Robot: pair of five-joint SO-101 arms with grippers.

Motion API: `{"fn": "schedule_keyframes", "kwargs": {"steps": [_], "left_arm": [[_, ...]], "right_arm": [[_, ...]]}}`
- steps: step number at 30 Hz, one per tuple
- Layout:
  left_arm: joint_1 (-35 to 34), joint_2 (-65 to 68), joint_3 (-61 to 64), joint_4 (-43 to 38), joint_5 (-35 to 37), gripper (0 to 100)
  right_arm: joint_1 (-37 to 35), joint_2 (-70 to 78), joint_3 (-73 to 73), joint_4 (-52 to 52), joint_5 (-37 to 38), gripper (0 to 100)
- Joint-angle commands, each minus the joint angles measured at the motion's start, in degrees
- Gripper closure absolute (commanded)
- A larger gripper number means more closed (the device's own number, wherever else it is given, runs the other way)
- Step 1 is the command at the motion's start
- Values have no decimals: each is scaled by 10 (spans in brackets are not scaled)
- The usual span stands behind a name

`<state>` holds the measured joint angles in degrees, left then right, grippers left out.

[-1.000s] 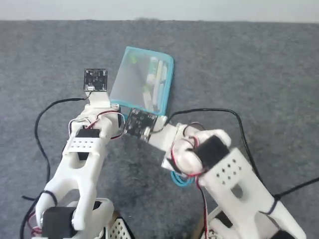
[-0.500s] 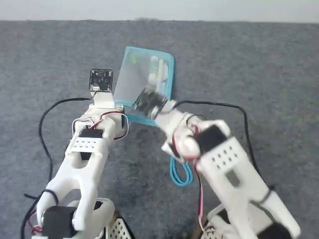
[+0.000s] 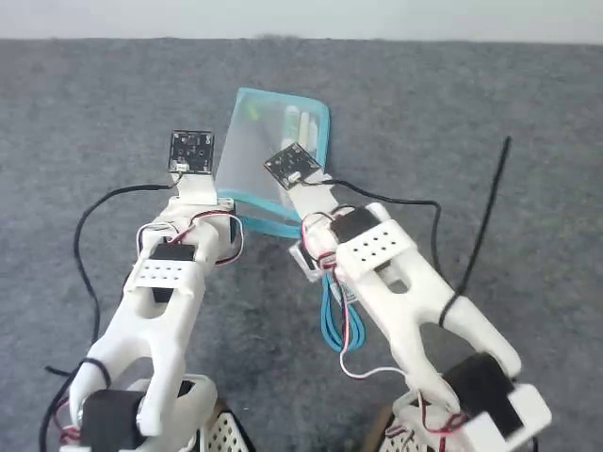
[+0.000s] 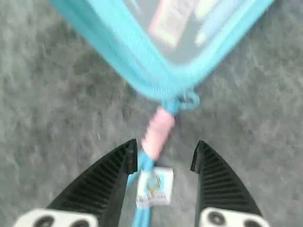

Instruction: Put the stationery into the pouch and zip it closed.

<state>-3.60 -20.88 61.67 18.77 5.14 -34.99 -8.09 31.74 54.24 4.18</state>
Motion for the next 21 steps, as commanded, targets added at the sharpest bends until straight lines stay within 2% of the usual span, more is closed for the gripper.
{"fn": "schedule_keyframes", "kwargs": {"steps": [1,21], "left_arm": [[6,-11,-16,-9,-1,989],[6,-11,-15,-10,-3,989]], "right_arm": [[-10,15,-7,-54,-20,808],[-5,138,-25,-73,-17,809]]}}
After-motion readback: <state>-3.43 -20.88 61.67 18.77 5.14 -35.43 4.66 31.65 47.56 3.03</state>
